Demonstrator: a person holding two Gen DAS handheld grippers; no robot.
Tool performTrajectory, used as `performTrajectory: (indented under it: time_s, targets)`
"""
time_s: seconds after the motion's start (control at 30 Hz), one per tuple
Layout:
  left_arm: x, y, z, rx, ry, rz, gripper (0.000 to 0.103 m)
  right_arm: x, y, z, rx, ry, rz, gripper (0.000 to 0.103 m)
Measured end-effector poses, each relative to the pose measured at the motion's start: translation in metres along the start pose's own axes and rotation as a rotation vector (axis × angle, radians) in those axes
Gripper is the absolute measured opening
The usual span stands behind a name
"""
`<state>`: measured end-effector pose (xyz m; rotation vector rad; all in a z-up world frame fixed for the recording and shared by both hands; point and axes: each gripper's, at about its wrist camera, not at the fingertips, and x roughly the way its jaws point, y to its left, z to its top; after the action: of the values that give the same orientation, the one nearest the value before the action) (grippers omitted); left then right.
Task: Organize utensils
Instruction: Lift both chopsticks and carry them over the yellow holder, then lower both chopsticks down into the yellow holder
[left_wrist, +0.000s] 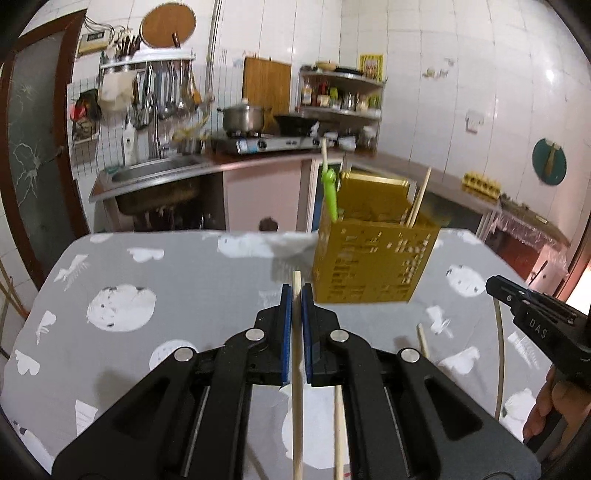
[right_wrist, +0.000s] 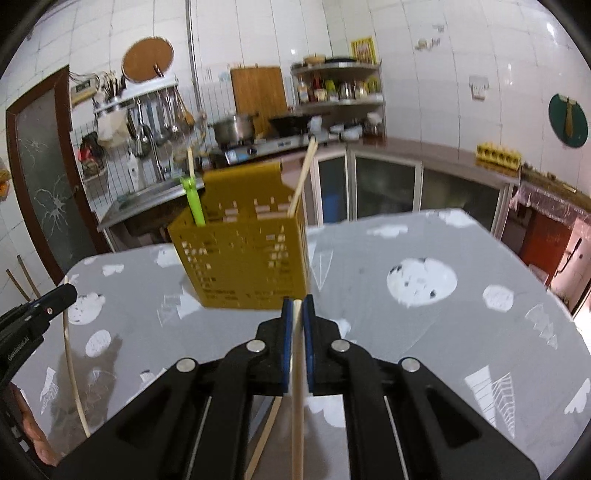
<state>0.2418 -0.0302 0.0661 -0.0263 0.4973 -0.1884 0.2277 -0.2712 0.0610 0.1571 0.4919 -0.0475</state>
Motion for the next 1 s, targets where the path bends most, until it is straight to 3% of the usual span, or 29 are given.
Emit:
performTrajectory:
  time_s: [0.33, 0.73, 1.0]
  targets:
    - [-0.007, 0.004, 0.007, -0.026, -0.076, -0.001, 0.004, -0.04, -0.007, 0.01, 0.025, -0.207, 0.027, 0.006]
    - [-0.015, 0.0, 0.016, 0.001, -0.148, -0.016, 0.004, -0.042, -0.009, 0.023, 0.039, -0.278, 0.031, 0.006]
    - [-0.015, -0.002, 0.044, -0.015, -0.192, -0.04, 0.004, -0.035, -0.007, 0.053, 0.031, -0.338, 0.03, 0.006]
